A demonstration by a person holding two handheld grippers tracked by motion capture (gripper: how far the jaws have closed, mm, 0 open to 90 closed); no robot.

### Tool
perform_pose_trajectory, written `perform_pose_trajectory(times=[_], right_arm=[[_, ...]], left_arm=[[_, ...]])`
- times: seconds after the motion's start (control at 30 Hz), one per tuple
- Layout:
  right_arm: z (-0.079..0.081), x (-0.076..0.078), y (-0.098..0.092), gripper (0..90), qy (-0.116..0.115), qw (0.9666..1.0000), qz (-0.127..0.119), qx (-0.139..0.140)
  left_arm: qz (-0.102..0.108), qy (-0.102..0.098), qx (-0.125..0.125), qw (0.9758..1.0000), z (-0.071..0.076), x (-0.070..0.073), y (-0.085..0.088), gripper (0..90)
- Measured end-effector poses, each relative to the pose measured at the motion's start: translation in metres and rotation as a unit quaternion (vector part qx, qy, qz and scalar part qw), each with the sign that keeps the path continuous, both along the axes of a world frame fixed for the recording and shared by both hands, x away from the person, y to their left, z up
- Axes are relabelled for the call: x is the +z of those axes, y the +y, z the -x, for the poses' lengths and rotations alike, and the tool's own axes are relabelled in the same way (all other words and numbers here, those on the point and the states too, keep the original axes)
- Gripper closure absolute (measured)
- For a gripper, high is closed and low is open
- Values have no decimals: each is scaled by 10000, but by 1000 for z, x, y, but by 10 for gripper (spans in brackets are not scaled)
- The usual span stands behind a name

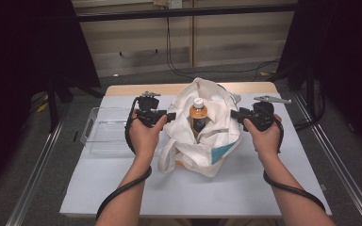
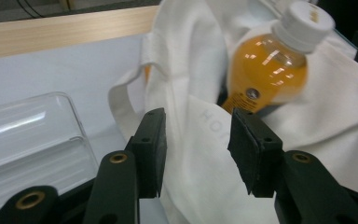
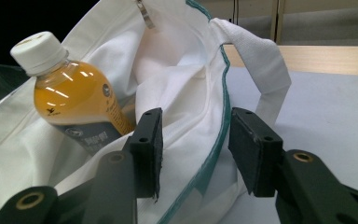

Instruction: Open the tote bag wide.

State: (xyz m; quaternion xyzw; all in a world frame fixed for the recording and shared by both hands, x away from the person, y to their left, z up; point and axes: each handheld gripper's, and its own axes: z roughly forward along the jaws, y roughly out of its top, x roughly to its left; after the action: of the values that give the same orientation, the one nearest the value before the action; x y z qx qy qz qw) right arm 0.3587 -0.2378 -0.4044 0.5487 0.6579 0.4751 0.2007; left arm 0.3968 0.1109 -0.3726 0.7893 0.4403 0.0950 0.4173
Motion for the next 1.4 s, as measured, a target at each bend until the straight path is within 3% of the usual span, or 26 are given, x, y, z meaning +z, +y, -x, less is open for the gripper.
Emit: perform_pose_trajectory(times=[0.17,0.2,0.4,0.7,0.8,0.9,0.97,1.1,1.23,1.4], right_arm=[[11,5,-1,535,-43,10000,18,-3],[14,5,-1,532,15,9999,-104,73],[19,2,2,535,9,9998,48,171],[20,-4,-2,567,117,9998,-36,166],[19,-9,-2,658,192,9996,52,202],[18,-13,-2,695,232,9995,126,198],[18,-16,-3,780,215,9994,174,196],[16,-23,-5,826,279,9990,283,192],[15,-31,-5,858,349,9986,345,200],[15,-42,-4,872,428,9981,381,229]], left_arm=[[108,-58,-143,9998,14,2,-2,565],[117,-69,-139,9998,16,2,-2,565],[197,-113,-278,9994,28,0,-7,580],[166,16,-411,9990,33,-23,-19,633],[110,139,-428,9989,33,-34,-25,677],[68,201,-424,9989,33,-39,-27,708],[99,256,-360,9990,32,-49,-29,736],[12,300,-434,9986,33,-61,-31,780],[104,356,-411,9985,35,-68,-34,813],[44,388,-465,9982,35,-75,-32,832]])
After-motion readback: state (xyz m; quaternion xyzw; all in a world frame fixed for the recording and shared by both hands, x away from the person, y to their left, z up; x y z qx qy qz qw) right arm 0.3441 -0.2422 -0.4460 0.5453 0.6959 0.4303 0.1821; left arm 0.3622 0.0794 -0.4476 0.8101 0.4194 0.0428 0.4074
